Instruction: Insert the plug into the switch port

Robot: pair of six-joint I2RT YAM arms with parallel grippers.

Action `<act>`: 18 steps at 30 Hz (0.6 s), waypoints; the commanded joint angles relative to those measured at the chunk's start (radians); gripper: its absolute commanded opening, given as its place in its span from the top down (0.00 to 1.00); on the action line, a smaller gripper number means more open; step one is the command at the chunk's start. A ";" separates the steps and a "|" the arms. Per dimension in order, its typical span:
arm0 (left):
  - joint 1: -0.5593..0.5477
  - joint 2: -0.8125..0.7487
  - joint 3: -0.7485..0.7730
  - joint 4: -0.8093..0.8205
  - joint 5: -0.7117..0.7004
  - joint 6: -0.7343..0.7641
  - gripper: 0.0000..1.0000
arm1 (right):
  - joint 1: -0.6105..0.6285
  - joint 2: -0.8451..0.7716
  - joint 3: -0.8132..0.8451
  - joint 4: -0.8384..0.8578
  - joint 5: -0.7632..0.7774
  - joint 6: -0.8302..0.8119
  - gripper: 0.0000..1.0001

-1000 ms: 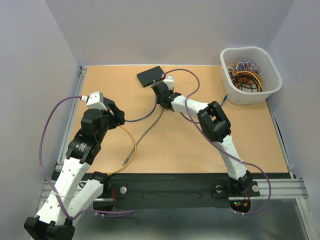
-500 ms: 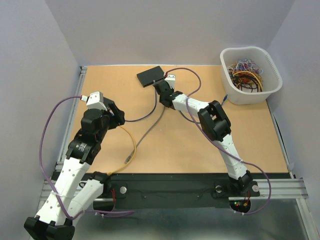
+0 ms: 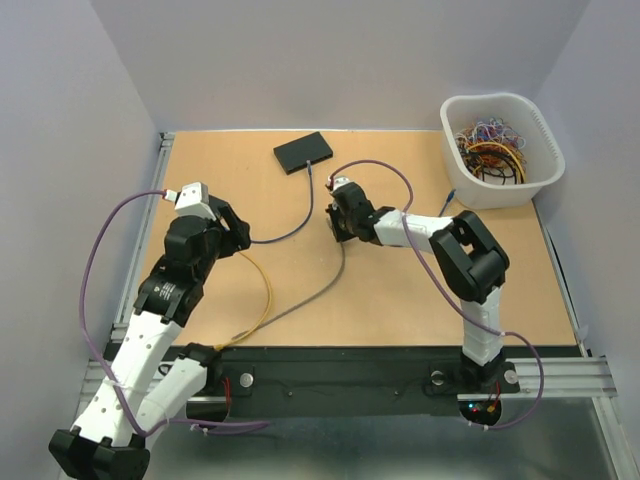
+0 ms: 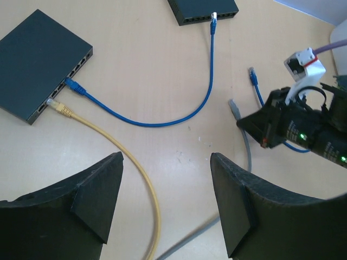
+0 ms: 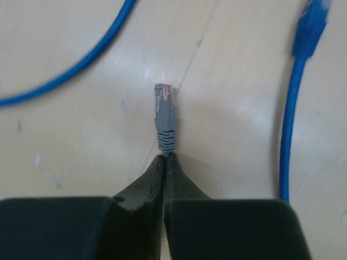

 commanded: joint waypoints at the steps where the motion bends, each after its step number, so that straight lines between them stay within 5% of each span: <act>1: 0.007 0.018 -0.005 0.045 0.011 0.002 0.24 | 0.025 -0.128 -0.115 0.032 -0.162 -0.091 1.00; 18: 0.007 0.078 -0.169 0.614 0.460 -0.261 0.32 | 0.042 -0.550 -0.358 0.375 -0.573 0.056 1.00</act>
